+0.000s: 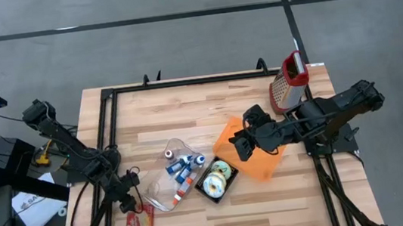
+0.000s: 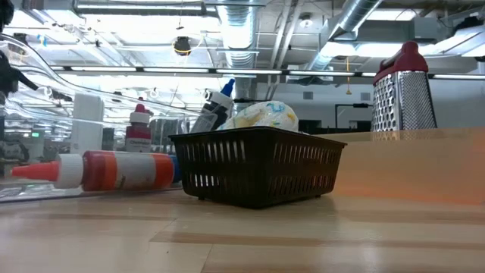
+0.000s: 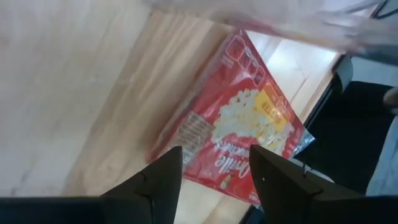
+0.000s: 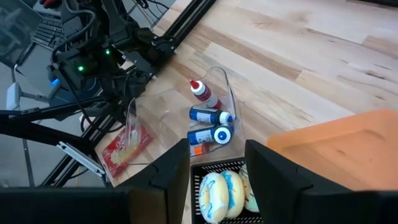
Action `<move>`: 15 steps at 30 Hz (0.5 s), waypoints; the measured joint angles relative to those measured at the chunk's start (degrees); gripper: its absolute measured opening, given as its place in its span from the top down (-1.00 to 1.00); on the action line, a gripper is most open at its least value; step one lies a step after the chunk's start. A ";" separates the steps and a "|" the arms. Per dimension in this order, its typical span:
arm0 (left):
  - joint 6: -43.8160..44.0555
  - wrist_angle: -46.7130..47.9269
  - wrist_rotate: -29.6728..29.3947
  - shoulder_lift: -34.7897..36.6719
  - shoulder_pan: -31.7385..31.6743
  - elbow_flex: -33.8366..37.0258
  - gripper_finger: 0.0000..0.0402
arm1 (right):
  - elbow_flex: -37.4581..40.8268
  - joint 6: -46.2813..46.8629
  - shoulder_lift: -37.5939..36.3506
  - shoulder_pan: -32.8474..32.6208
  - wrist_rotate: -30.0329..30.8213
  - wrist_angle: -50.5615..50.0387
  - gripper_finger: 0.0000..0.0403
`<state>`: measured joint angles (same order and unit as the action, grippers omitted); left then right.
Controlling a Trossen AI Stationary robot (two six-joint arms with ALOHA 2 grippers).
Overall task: Pick & Place Food Item
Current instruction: Adjust the transparent bin
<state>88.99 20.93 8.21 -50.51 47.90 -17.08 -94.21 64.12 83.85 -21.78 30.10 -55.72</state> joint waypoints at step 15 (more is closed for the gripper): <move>4.38 -14.01 1.26 0.84 1.24 0.14 0.10 | 0.00 0.14 0.00 0.04 -0.45 -0.64 0.27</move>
<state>93.37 6.92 9.48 -49.67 49.14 -16.94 -94.21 64.26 83.85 -21.74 29.65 -56.36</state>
